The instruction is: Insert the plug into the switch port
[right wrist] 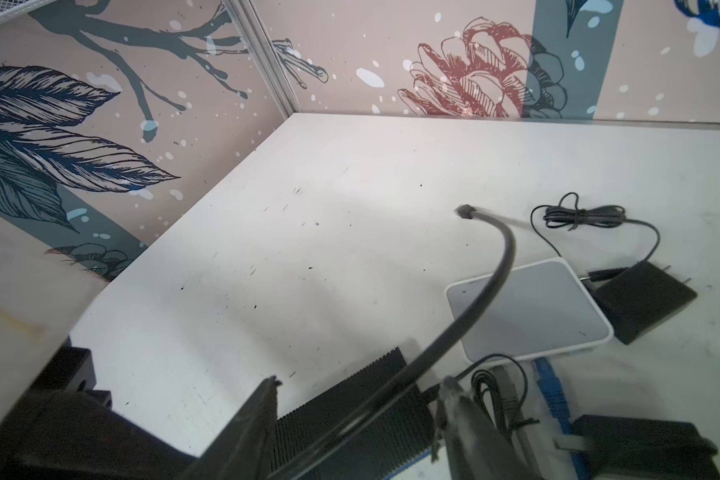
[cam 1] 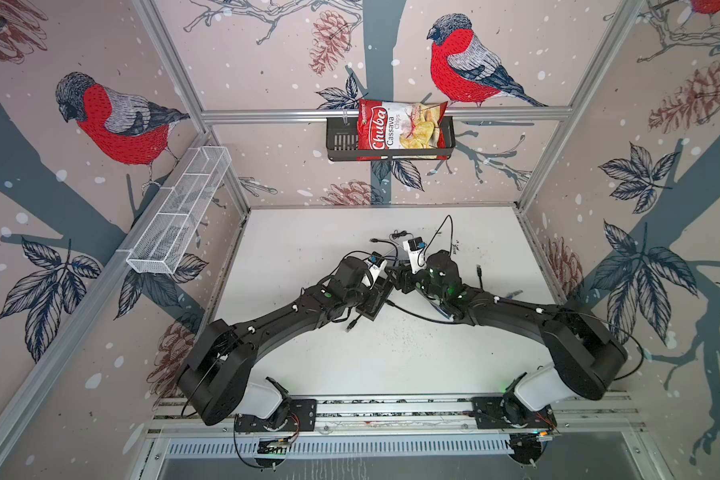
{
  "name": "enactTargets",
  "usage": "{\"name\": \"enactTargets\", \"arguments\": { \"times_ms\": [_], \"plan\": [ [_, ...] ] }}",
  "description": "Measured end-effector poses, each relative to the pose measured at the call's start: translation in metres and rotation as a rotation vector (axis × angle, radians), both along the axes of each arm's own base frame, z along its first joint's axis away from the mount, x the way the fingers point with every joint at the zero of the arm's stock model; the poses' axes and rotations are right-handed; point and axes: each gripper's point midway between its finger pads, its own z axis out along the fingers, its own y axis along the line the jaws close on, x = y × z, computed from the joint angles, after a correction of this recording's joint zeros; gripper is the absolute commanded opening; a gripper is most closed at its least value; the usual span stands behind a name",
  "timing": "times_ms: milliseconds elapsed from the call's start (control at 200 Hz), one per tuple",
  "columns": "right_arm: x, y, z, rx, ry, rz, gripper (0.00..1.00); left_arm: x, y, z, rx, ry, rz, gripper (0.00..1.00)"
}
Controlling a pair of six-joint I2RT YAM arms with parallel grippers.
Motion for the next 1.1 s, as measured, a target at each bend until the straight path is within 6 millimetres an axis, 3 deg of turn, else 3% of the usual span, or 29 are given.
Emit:
{"name": "enactTargets", "arguments": {
  "times_ms": [115,335,610,885,966,1096],
  "plan": [
    [-0.001,0.001,-0.007,-0.008,0.027,0.005,0.52,0.001,-0.004,0.004,-0.02,-0.012,-0.009,0.0],
    [-0.001,0.006,-0.008,0.004,0.047,0.023,0.22,0.002,-0.008,0.009,-0.042,-0.026,-0.021,0.0],
    [-0.002,0.013,-0.001,0.035,0.053,0.052,0.05,0.006,-0.011,0.005,-0.046,-0.03,-0.022,0.0],
    [0.002,-0.001,0.003,0.049,0.057,-0.003,0.02,0.011,-0.008,0.003,-0.035,-0.065,-0.002,0.76],
    [0.005,-0.01,0.005,0.06,0.06,-0.036,0.02,0.008,-0.006,-0.002,-0.022,-0.068,-0.01,0.83],
    [0.008,-0.026,0.012,0.084,0.056,-0.085,0.02,0.001,-0.001,-0.012,0.008,-0.076,-0.031,0.84]
  ]
}}
